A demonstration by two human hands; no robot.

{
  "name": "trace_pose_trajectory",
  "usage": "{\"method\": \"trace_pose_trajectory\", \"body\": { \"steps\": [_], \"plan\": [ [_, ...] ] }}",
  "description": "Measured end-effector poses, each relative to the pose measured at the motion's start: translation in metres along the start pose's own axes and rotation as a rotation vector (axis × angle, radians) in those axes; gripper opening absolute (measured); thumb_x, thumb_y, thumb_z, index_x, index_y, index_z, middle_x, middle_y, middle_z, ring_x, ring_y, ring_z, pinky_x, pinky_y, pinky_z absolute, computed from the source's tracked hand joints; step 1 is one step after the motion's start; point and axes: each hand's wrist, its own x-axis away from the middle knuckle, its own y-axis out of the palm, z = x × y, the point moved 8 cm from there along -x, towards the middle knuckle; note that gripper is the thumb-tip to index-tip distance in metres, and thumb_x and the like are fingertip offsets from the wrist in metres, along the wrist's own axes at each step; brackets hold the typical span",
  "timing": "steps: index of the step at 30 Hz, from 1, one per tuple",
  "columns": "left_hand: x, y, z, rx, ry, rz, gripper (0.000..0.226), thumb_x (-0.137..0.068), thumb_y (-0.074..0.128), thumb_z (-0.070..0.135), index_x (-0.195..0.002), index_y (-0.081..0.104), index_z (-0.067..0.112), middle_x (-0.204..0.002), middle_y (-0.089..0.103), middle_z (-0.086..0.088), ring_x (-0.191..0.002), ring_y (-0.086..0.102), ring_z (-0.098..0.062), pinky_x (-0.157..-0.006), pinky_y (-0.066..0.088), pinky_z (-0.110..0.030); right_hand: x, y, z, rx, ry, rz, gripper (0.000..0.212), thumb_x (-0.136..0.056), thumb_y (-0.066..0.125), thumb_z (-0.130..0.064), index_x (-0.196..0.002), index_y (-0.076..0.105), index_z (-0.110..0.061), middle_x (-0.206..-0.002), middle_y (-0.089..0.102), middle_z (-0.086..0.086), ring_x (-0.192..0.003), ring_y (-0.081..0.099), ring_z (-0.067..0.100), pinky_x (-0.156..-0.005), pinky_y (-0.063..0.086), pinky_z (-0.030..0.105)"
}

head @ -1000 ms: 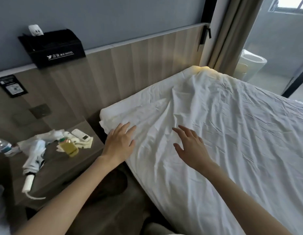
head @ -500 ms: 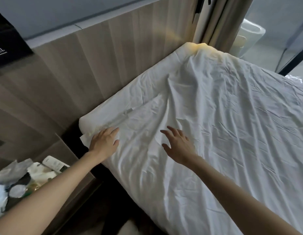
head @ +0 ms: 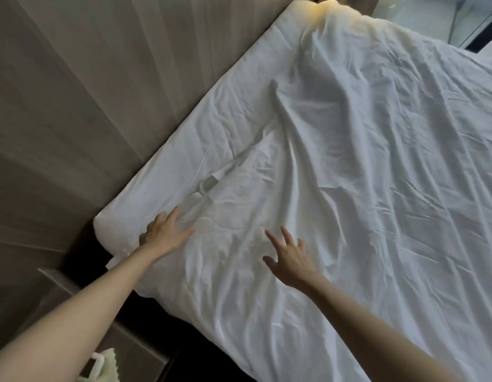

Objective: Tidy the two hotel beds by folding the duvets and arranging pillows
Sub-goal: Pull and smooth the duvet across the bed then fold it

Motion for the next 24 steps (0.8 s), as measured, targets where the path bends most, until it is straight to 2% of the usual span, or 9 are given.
{"method": "trace_pose_trajectory", "body": {
  "steps": [6,11,14,17,19,21,24],
  "plan": [
    [-0.062,0.034,-0.008,-0.016,0.026,-0.113,0.097,-0.076,0.054,0.077,-0.153,0.011,0.035,-0.153,0.022,-0.01,-0.138,0.028,-0.036,-0.11,0.028,-0.048,-0.053,0.032,0.022,-0.076,0.081,-0.054,0.061,-0.096,0.048,-0.046,-0.148,0.017,-0.04,-0.162,0.001,0.0,-0.137,0.027,0.044,-0.109,0.032,0.053],
    [-0.077,0.044,0.007,0.07,0.015,0.029,0.105,-0.065,0.062,0.079,-0.151,0.022,0.033,-0.141,0.034,-0.015,-0.129,0.034,-0.038,-0.106,0.032,-0.046,-0.074,0.043,0.027,-0.073,0.093,-0.094,0.06,-0.095,0.048,-0.045,-0.148,0.019,-0.039,-0.161,0.009,0.003,-0.136,0.03,0.045,-0.111,0.031,0.049],
    [-0.072,0.054,0.021,0.119,0.053,-0.026,0.108,-0.067,0.065,0.075,-0.151,0.022,0.021,-0.146,0.04,-0.014,-0.132,0.04,-0.035,-0.107,0.033,-0.041,-0.072,0.044,0.02,-0.034,0.088,-0.086,0.062,-0.098,0.045,-0.042,-0.152,0.015,-0.031,-0.161,0.006,0.01,-0.14,0.028,0.04,-0.115,0.023,0.041],
    [-0.064,0.064,0.03,0.164,0.063,-0.086,0.092,-0.082,0.059,0.064,-0.151,0.021,0.016,-0.147,0.043,-0.015,-0.13,0.045,-0.035,-0.103,0.037,-0.038,-0.07,0.047,0.015,-0.066,0.085,-0.098,0.065,-0.098,0.044,-0.044,-0.152,0.01,-0.034,-0.161,0.007,0.012,-0.142,0.027,0.035,-0.116,0.02,0.041],
    [-0.055,0.059,0.037,0.156,0.086,-0.057,0.08,-0.087,0.053,0.062,-0.15,0.024,0.021,-0.142,0.049,-0.013,-0.126,0.049,-0.036,-0.101,0.04,-0.04,-0.068,0.046,0.012,-0.093,0.087,-0.097,0.068,-0.096,0.045,-0.046,-0.15,0.004,-0.043,-0.161,0.007,0.007,-0.138,0.031,0.039,-0.114,0.025,0.045],
    [-0.04,0.043,0.043,0.138,0.134,-0.007,0.067,-0.093,0.047,0.057,-0.147,0.032,0.022,-0.139,0.053,-0.012,-0.123,0.051,-0.036,-0.099,0.042,-0.04,-0.061,0.038,0.002,-0.098,0.075,-0.06,0.074,-0.094,0.047,-0.049,-0.147,-0.004,-0.052,-0.162,0.0,0.003,-0.137,0.031,0.043,-0.112,0.028,0.053],
    [-0.012,0.015,0.045,0.131,0.231,0.012,0.048,-0.098,0.041,0.05,-0.138,0.046,0.024,-0.13,0.06,-0.011,-0.116,0.056,-0.036,-0.094,0.046,-0.039,-0.046,0.019,-0.017,-0.071,0.038,0.03,0.076,-0.096,0.046,-0.05,-0.145,-0.011,-0.054,-0.161,-0.017,-0.003,-0.144,0.006,0.047,-0.112,0.02,0.064]
  ]
}}
